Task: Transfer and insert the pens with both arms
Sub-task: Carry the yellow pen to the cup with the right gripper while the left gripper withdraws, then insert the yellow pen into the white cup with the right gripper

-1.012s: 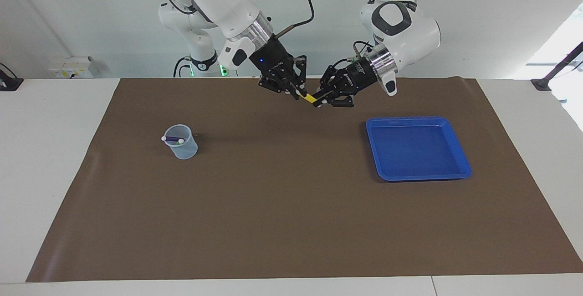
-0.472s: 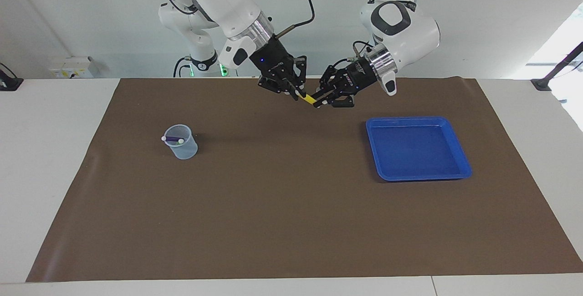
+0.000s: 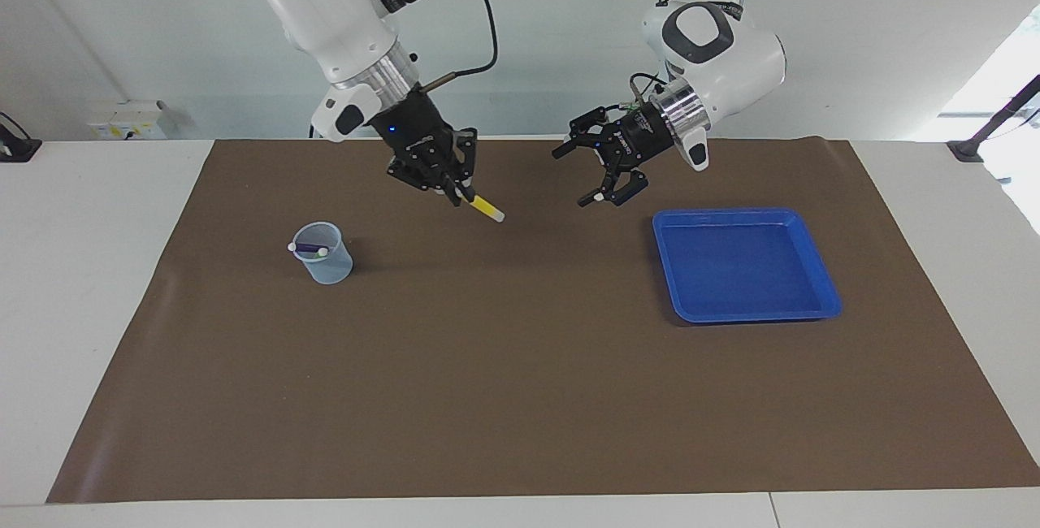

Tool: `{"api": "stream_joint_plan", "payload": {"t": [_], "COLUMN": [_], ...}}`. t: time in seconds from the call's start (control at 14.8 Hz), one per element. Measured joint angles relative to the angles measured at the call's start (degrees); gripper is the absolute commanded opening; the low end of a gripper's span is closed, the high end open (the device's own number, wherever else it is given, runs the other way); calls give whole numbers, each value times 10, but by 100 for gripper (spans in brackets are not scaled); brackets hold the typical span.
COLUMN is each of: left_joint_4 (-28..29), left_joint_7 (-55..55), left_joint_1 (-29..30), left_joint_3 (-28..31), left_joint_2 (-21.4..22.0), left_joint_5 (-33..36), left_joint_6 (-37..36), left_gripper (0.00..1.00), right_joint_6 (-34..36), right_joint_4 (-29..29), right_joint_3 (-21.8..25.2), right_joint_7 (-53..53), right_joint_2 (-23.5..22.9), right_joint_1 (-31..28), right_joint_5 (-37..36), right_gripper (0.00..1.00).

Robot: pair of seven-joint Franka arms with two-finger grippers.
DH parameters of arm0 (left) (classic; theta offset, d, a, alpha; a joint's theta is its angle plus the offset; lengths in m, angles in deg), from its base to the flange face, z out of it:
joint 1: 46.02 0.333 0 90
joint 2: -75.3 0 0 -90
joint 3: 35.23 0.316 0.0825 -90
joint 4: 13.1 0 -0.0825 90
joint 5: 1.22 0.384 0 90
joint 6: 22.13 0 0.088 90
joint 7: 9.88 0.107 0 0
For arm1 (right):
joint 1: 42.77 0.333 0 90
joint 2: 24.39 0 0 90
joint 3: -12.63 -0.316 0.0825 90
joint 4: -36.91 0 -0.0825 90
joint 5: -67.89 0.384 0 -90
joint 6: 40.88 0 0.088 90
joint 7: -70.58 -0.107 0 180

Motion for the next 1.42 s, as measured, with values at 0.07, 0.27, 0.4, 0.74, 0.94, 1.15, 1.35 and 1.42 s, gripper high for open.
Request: {"api": "stream_joint_plan", "payload": {"t": [0.07, 0.27, 0.4, 0.74, 0.94, 1.15, 1.35, 1.42], "left_joint_4": [1, 5, 10, 15, 15, 15, 15, 15], "left_joint_7": [0, -1, 0, 0, 0, 8, 30, 35], "left_joint_1": [0, 11, 32, 87, 129, 160, 180, 187], "left_joint_3": [1, 6, 7, 8, 9, 10, 10, 10], "left_joint_2": [0, 0, 0, 1, 1, 2, 2, 2], "left_joint_5": [0, 0, 12, 182, 291, 373, 388, 388], "left_joint_6": [0, 1, 1, -50, -89, -108, -109, -109], "left_gripper": [100, 100, 100, 100, 100, 100, 100, 100], "right_joint_6": [0, -1, -1, -15, -27, -46, -105, -118], "right_joint_4": [18, 71, 107, 194, 234, 265, 314, 329], "right_joint_3": [13, 48, 69, 121, 151, 174, 183, 184], "right_joint_7": [16, 57, 82, 145, 176, 188, 190, 190], "right_joint_2": [8, 32, 50, 97, 115, 128, 143, 147], "right_joint_1": [0, -1, -1, -2, -2, -3, -3, -3], "right_joint_5": [-20, -62, -92, -128, -128, -129, -129, -129], "right_gripper": [0, 0, 0, 0, 0, 0, 0, 0]}}
